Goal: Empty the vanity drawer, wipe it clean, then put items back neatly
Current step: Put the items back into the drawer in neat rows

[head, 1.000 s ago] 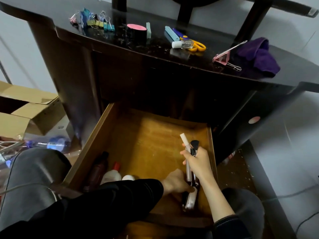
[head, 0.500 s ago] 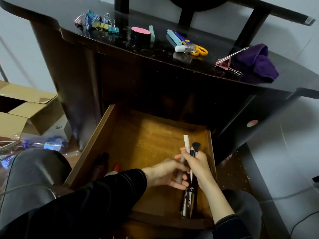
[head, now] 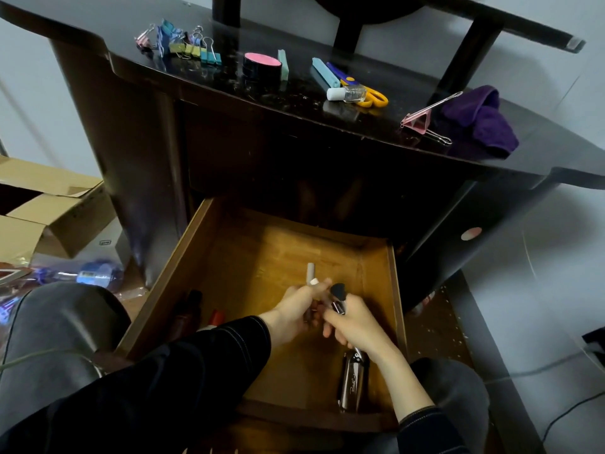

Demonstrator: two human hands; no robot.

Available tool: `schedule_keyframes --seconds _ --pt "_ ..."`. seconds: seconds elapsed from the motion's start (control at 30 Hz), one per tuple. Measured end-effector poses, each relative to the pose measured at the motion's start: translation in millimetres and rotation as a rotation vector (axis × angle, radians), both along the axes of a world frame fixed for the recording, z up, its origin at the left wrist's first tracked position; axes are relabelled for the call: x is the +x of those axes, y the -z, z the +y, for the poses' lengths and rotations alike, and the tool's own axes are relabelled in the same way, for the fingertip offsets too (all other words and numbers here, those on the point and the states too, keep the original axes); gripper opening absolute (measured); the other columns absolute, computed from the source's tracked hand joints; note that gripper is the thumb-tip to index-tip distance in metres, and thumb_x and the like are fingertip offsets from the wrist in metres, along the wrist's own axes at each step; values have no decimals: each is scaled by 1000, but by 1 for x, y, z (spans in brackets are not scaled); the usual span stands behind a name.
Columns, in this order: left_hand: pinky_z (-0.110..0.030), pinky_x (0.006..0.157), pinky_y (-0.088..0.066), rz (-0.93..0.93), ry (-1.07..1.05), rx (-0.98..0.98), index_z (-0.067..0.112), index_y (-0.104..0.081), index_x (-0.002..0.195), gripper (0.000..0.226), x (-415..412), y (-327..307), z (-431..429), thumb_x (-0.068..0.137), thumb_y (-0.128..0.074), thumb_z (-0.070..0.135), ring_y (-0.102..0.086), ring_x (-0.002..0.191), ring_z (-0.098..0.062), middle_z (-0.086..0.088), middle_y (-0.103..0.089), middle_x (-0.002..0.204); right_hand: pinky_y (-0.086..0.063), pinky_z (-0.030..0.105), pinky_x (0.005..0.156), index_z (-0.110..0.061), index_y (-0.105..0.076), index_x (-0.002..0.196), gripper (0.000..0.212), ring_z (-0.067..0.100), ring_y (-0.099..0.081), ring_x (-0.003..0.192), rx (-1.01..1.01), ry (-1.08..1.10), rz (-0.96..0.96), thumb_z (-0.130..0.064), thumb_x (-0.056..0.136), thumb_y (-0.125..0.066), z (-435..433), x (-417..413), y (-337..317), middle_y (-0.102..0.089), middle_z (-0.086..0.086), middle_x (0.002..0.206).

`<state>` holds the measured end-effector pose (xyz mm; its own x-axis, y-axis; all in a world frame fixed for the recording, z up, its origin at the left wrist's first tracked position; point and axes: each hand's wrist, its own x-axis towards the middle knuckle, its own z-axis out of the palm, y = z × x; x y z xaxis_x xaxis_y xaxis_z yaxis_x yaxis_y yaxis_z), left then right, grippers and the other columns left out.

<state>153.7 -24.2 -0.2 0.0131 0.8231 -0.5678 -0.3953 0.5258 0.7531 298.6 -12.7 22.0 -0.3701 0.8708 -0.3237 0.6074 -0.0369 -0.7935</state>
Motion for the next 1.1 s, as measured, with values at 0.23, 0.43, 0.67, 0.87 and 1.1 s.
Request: schedule_keyframes --seconds 0.23,0.43,0.67,0.87,1.1 --pt "-33 62 -49 -5 -132 -46 3 -53 113 35 1 0 5 101 -56 35 -55 72 -22 -9 -57 81 -29 21 38 -22 -63 118 29 10 -46 46 -112 -53 89 -44 99 -58 -1 2 -3 -75 11 79" --pt "-40 63 -55 -105 -152 -165 7 -49 114 25 -9 -2 6 93 -60 13 -58 66 -27 -12 -53 78 -34 23 38 -12 -62 110 23 11 -46 45 -101 423 198 -31 105 -52 11 10 7 -68 8 74" --pt "-58 98 -51 -293 325 -207 8 -53 109 18 -4 -7 -5 99 -51 22 -68 89 -37 -16 -68 85 -59 35 82 -22 -69 114 22 17 -71 93 -129 371 251 -14 104 -52 8 4 5 -72 4 106" --pt "-46 86 -58 -230 332 -160 13 -55 105 10 -2 -5 -7 98 -56 19 -66 80 -27 -9 -69 78 -56 36 95 -26 -74 108 24 14 -69 108 -106 288 273 -13 103 -55 4 4 0 -74 -3 112" --pt "-35 60 -49 -162 67 -152 6 -51 100 11 -6 -5 -3 93 -56 -1 -59 67 -26 -14 -56 76 -52 23 61 -18 -63 106 18 13 -64 78 239 287 -142 -20 107 -45 2 6 -4 -70 3 109"
